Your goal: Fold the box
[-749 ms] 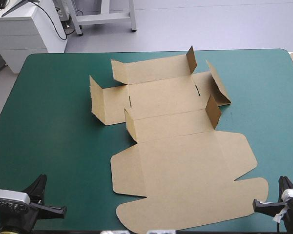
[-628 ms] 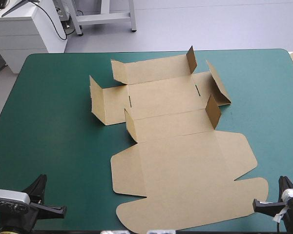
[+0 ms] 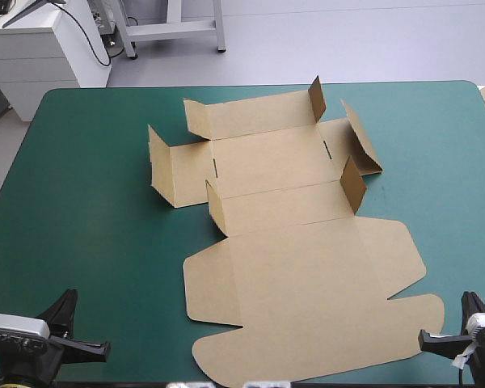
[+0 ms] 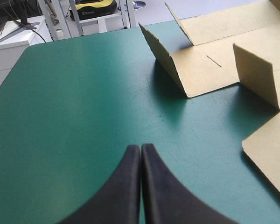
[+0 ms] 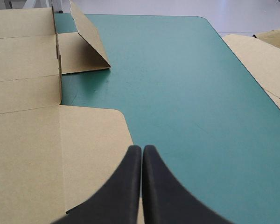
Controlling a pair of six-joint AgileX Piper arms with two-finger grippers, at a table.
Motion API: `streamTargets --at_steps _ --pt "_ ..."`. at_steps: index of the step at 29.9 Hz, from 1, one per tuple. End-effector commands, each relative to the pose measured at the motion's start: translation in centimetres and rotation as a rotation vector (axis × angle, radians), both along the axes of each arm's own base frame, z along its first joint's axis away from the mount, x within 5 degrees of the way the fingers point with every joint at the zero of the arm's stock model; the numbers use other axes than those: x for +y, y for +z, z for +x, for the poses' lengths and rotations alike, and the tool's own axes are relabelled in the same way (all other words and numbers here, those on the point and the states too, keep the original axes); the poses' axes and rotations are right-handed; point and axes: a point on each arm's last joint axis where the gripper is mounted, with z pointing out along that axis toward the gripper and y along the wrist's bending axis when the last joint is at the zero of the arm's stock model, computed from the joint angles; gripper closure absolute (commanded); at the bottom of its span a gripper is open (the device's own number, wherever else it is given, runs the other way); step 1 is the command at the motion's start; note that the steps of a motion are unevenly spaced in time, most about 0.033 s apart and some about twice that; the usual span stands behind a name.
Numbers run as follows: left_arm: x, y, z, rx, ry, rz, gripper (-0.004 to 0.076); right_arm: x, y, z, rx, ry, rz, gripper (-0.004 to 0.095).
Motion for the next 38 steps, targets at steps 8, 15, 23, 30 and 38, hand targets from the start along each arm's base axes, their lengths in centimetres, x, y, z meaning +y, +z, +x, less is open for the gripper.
streamTargets --at_steps 8,15,23,30,38 --pt "0.0 1.3 0.1 -0.076 0.006 -0.025 0.0731 0.0 1.3 -0.5 -0.124 -0.005 -0.021 0.091" --pt "0.0 1.3 0.1 -0.076 0.006 -0.025 0.0731 0.1 1.7 -0.2 -0.185 0.003 -0.027 0.091" --pt "0.0 1.3 0.1 -0.076 0.006 -0.025 0.0731 0.3 1.1 3.9 0.084 0.097 -0.036 0.091" --pt "0.0 1.3 0.1 -0.076 0.006 -0.025 0.0731 1.3 5.1 8.7 0.155 0.277 0.002 0.091" --pt "0.0 1.3 0.1 -0.076 0.006 -0.025 0.0731 1.7 8.3 14.7 0.258 0.459 -0.061 0.0899"
